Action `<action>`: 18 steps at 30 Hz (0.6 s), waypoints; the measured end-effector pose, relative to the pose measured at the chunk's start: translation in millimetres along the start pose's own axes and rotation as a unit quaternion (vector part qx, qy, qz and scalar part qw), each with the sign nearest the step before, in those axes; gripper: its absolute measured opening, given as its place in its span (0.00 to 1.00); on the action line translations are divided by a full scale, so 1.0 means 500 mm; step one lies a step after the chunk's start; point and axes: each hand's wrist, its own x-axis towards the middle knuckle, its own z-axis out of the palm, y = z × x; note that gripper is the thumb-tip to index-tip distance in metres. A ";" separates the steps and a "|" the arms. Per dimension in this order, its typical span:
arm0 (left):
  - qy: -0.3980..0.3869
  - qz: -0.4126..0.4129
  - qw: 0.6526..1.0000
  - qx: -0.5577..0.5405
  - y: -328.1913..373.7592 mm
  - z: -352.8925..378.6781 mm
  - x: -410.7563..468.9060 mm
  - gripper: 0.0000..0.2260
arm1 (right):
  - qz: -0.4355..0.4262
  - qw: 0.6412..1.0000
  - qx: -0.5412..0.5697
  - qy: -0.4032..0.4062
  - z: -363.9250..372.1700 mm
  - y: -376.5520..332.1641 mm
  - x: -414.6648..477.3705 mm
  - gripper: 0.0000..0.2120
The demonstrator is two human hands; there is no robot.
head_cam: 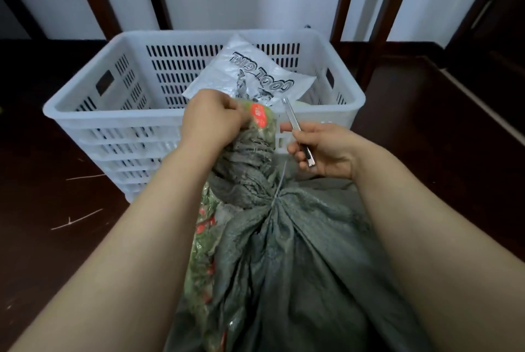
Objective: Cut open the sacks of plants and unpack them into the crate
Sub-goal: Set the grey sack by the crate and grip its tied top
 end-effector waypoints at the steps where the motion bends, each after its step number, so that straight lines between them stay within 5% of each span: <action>1: 0.044 0.027 0.998 -0.027 0.006 -0.002 -0.009 0.04 | -0.003 1.000 -0.003 0.001 0.001 -0.003 -0.007 0.09; 3: 0.108 0.111 0.987 -0.032 0.018 -0.007 -0.022 0.05 | -0.004 1.000 0.011 0.007 0.002 -0.002 -0.016 0.08; 6: 0.001 0.238 0.966 0.100 0.012 0.001 -0.018 0.12 | -0.013 0.995 0.100 -0.021 -0.003 -0.003 -0.022 0.08; 10: -0.125 0.153 0.941 0.276 -0.035 0.020 -0.024 0.22 | -0.071 0.989 0.130 -0.021 -0.005 -0.016 -0.032 0.08; 18: -0.132 0.102 0.955 0.245 -0.061 0.030 -0.022 0.26 | -0.093 0.988 0.117 0.046 0.003 -0.013 -0.034 0.10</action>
